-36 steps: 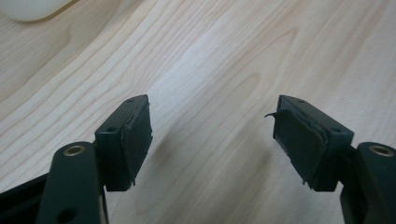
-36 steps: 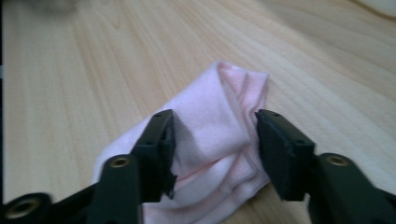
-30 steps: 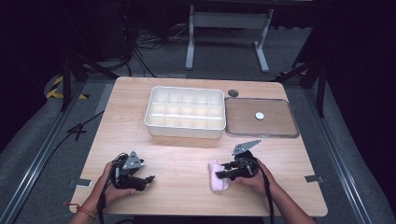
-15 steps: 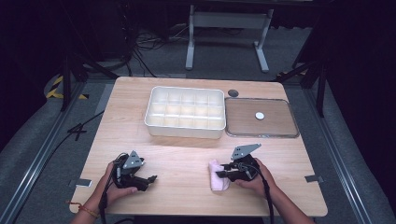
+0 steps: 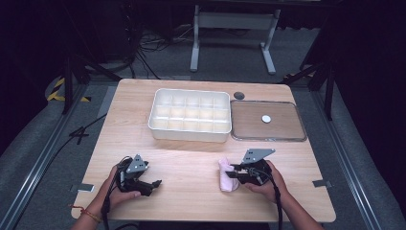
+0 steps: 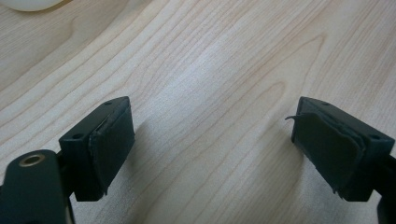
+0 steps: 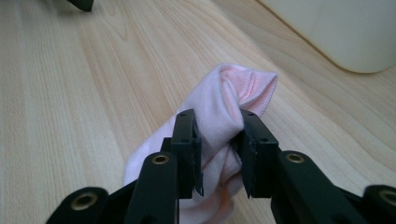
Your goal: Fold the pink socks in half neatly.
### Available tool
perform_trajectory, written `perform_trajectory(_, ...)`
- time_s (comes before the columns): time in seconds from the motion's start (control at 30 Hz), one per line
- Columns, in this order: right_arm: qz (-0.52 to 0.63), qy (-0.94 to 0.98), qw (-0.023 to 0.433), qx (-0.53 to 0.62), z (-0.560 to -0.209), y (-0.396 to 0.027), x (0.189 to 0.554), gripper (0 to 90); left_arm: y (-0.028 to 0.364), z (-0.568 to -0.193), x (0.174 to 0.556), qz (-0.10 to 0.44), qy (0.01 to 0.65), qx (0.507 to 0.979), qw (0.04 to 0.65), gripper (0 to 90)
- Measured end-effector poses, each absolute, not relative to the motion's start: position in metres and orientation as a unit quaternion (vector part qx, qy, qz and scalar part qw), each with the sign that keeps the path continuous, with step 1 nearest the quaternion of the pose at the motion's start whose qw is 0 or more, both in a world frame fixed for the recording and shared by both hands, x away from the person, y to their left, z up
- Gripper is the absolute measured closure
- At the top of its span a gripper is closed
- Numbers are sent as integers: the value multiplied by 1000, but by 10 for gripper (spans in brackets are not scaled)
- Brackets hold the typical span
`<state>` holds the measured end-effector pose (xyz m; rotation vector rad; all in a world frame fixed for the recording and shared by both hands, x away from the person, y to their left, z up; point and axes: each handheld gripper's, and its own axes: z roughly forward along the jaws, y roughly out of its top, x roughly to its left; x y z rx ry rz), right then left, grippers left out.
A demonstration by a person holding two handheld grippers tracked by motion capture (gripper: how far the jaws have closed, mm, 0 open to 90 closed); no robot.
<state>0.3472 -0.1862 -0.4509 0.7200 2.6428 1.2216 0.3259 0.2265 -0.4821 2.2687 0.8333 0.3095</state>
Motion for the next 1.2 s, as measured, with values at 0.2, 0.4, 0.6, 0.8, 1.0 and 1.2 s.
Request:
perform_trajectory(0.2,415,873,83,242,-446,-190,346,706,226,-482,326,119,320,874,345,130)
perform_trajectory(0.4,419,869,96,243,-442,-192,345,706,226,-482,327,116,319,875,346,124)
perform_trajectory(0.6,425,864,114,245,-438,-198,345,707,226,-483,327,120,318,874,347,119)
perform_trajectory(0.8,431,857,125,254,-434,-203,345,707,226,-483,327,120,319,874,347,119)
perform_trajectory(1.0,436,850,140,258,-430,-208,346,707,225,-483,327,119,322,872,349,113)
perform_trajectory(1.2,438,847,150,262,-427,-212,346,707,225,-483,327,119,322,872,349,113)
